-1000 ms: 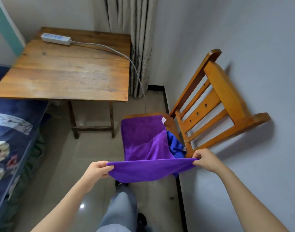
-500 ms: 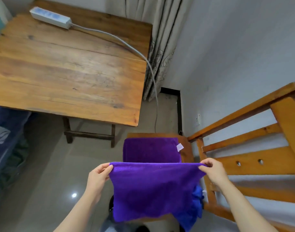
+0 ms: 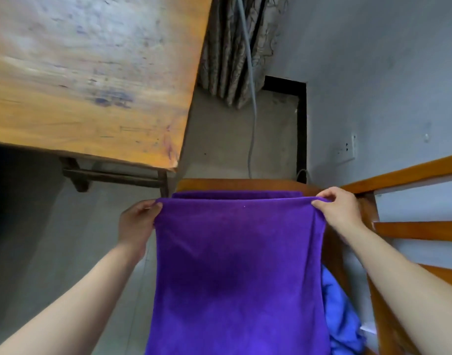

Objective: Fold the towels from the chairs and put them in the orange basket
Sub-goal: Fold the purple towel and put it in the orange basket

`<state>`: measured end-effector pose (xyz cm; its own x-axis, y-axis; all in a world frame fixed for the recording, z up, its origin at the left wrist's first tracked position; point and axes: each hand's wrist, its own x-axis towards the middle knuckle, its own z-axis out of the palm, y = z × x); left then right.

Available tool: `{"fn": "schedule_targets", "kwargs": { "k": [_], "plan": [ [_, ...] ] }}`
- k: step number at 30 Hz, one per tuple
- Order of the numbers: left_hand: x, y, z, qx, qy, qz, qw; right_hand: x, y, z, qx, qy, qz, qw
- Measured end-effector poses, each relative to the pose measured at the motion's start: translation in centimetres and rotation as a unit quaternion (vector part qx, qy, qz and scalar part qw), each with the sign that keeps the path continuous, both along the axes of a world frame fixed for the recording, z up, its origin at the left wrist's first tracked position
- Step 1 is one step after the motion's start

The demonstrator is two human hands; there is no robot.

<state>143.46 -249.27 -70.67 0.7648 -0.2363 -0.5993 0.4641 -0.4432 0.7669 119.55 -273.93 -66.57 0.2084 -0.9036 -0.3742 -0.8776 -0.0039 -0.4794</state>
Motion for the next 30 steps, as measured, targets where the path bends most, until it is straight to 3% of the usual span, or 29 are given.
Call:
{"fn": "schedule_targets", "kwargs": {
  "k": [6, 14, 17, 20, 22, 30],
  "plan": [
    [1.5, -2.1, -2.1, 0.067, -0.016, -0.018, 0.997, 1.3, -1.5, -3.7, -0.009, 0.016, 0.035, 0.999],
    [2.2, -3.1, -3.1, 0.089, 0.068, -0.074, 0.991, 1.7, -1.2, -5.6, -0.041, 0.125, 0.158, 0.979],
    [2.3, -3.2, -2.8, 0.061, 0.129, -0.089, 0.986, 1.6, -0.8, -5.4, -0.081, 0.174, 0.233, 0.953],
    [2.2, -2.9, -2.8, 0.069, 0.197, -0.135, 0.969, 1.5, -0.2, -5.6, -0.144, 0.219, 0.354, 0.898],
    [2.1, -2.8, -2.6, 0.061, 0.225, -0.14, 0.962, 1.3, 0.3, -6.0, -0.168, 0.246, 0.383, 0.874],
    [2.1, -1.6, -1.0, 0.08, 0.053, -0.141, 0.985, 2.3, 0.9, -4.3, -0.129, 0.299, 0.369, 0.871]
  ]
}}
